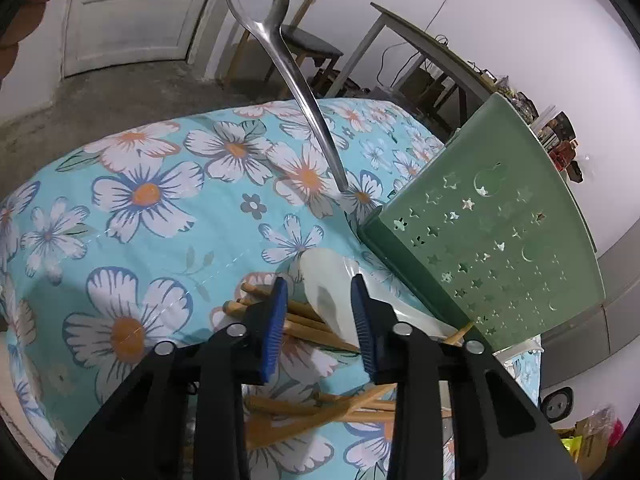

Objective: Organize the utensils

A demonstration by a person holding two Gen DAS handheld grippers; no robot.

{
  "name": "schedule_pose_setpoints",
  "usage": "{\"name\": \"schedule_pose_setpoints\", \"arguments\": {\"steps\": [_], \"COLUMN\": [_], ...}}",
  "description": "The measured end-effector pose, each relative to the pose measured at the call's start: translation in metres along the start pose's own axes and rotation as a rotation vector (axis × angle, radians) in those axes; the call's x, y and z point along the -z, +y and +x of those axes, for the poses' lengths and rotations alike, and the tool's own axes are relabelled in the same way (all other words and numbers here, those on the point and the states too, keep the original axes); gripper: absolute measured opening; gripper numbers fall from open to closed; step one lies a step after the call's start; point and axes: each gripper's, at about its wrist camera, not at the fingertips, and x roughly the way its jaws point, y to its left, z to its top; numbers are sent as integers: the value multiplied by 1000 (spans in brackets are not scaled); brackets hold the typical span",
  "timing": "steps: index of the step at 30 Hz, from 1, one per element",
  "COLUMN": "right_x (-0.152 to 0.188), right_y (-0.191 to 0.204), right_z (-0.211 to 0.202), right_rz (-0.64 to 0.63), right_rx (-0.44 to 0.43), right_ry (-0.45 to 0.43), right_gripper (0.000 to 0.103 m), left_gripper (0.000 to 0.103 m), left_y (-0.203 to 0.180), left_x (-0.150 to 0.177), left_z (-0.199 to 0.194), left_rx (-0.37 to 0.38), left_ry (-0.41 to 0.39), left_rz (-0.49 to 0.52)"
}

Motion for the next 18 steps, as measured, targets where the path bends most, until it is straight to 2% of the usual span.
{"name": "schedule_pose_setpoints", "arguments": {"steps": [1, 3, 7, 11, 15, 18], "right_x": [-1, -4, -7, -11, -16, -17], "right_y": [0, 0, -1, -7, -24, -49], "right_z": [2, 5, 7, -8, -29, -50], "right_rz": [2, 6, 20, 57, 141, 250], "right_rx": [4, 14, 30, 43, 24, -21], "right_ry": [8, 24, 25, -20, -75, -128], "right_gripper": [24, 10, 9, 7, 5, 4], "left_gripper": [1, 1, 1, 1, 1, 1], "left_y": [1, 4, 5, 6, 3, -5], "left_x": [0, 0, 0, -1, -5, -12], "left_z": [1, 1, 3, 2, 0, -7], "left_rx": [1, 3, 3, 4, 8, 14], "left_ry": [1, 1, 1, -3, -21, -49], "left_rz": [-2, -7, -8, -8, -4, 9]}}
